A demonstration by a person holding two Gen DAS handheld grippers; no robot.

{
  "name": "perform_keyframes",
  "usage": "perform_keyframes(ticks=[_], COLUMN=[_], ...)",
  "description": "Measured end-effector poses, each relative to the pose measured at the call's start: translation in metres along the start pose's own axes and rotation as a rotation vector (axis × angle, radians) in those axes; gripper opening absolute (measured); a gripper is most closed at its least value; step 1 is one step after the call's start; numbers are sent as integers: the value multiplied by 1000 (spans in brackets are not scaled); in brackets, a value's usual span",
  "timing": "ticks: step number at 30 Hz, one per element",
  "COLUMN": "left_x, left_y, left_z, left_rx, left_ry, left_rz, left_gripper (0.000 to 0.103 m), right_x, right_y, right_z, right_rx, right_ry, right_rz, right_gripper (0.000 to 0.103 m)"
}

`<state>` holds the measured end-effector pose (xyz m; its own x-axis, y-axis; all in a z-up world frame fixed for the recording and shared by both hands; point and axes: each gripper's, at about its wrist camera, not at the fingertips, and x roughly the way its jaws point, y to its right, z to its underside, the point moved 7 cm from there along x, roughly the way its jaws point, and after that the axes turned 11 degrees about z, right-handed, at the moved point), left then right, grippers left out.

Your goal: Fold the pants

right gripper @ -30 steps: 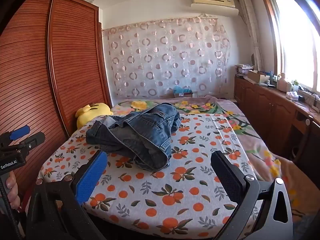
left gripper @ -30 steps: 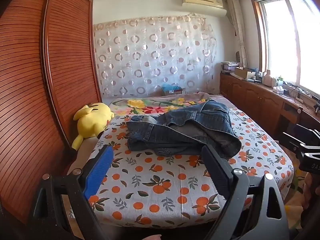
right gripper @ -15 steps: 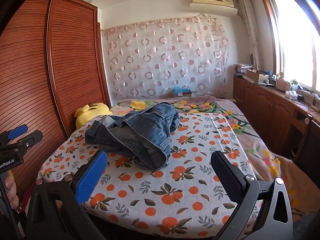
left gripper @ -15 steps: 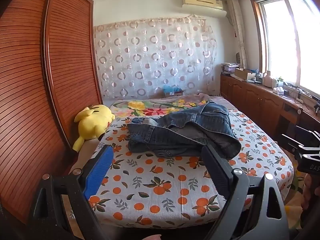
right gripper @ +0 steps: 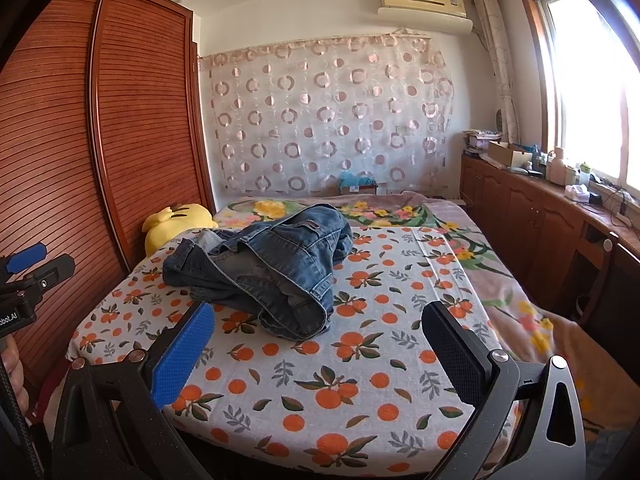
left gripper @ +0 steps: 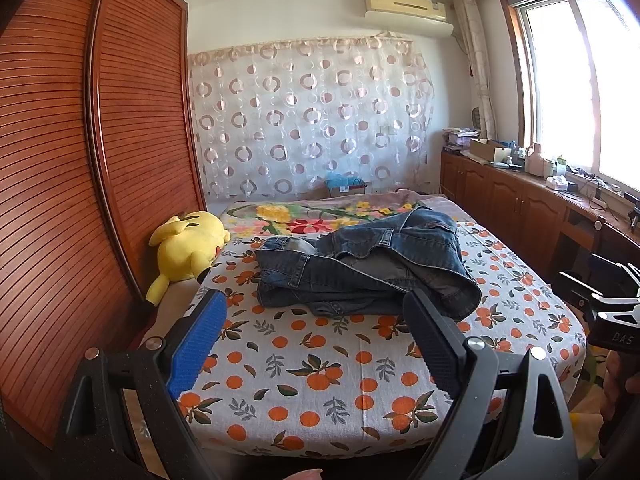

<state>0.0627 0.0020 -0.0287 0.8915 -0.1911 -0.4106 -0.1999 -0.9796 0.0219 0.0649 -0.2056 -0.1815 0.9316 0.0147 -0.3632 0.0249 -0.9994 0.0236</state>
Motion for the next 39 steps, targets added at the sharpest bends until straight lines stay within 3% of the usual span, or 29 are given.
perform_keyframes(ticks=[39], left_x=[-6], left_y=[2], left_z=[-5], left_rx=[0], left_ry=[-1], left_rz=[0], left_gripper=[91], right_x=[-1], right_y=[3], right_z=[-2], right_rx=[-3], right_ry=[6], right_rz=[12], right_gripper=[103])
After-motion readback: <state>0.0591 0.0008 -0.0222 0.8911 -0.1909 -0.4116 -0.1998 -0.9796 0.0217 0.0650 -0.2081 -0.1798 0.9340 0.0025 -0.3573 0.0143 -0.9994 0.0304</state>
